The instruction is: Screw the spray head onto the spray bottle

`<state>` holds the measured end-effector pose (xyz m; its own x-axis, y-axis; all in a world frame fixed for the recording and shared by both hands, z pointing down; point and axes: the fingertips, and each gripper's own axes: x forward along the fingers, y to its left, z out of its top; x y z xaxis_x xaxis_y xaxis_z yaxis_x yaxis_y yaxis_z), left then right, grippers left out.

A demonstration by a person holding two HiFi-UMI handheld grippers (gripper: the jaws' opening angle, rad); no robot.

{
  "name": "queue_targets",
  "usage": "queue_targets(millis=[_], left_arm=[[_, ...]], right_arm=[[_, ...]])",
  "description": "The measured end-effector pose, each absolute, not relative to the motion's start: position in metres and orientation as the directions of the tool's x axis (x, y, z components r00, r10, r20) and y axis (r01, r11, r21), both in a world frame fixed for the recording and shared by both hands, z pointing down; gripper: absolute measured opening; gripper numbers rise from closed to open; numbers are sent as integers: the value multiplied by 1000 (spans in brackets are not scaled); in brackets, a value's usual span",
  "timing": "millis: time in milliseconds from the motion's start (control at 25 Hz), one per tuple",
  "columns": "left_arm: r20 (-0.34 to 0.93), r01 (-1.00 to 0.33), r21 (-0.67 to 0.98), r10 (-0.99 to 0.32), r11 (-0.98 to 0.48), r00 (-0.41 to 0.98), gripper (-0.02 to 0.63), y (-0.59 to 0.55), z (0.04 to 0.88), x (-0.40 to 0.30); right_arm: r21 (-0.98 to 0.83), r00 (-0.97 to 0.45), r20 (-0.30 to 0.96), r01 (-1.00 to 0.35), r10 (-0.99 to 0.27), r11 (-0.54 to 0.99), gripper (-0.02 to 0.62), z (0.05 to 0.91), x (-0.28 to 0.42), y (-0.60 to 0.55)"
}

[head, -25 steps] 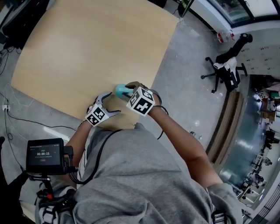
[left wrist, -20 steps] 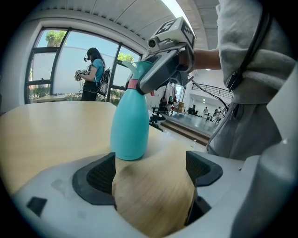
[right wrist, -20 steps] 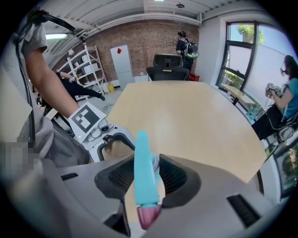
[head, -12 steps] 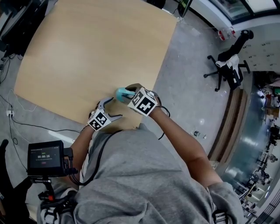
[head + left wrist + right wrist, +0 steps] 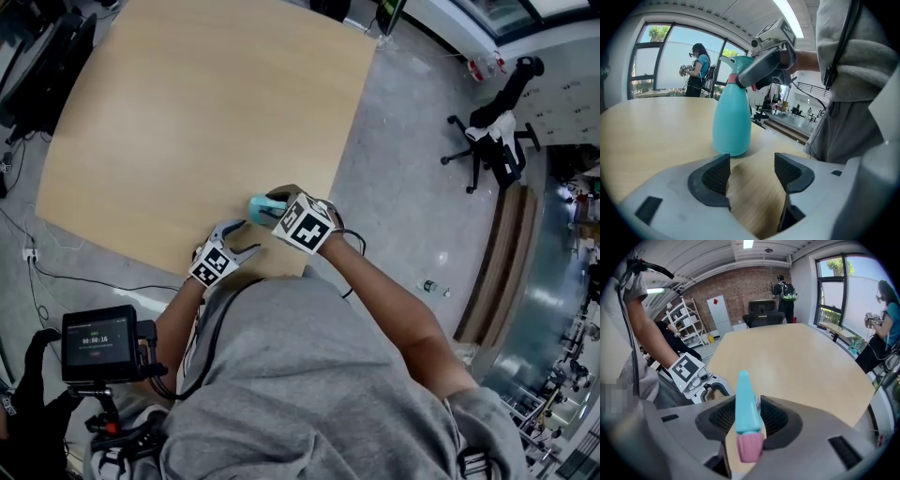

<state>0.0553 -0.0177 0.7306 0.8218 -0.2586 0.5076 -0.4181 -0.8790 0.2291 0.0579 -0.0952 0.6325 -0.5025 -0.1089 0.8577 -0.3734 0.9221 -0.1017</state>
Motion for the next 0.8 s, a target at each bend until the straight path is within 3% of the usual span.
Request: queue_targets(millis=[800], left_arm=[[538, -486, 200, -319, -851, 780, 176, -33, 736, 37]], right_arm=[[-88, -490, 862, -392, -127, 916, 147, 634, 68, -100]])
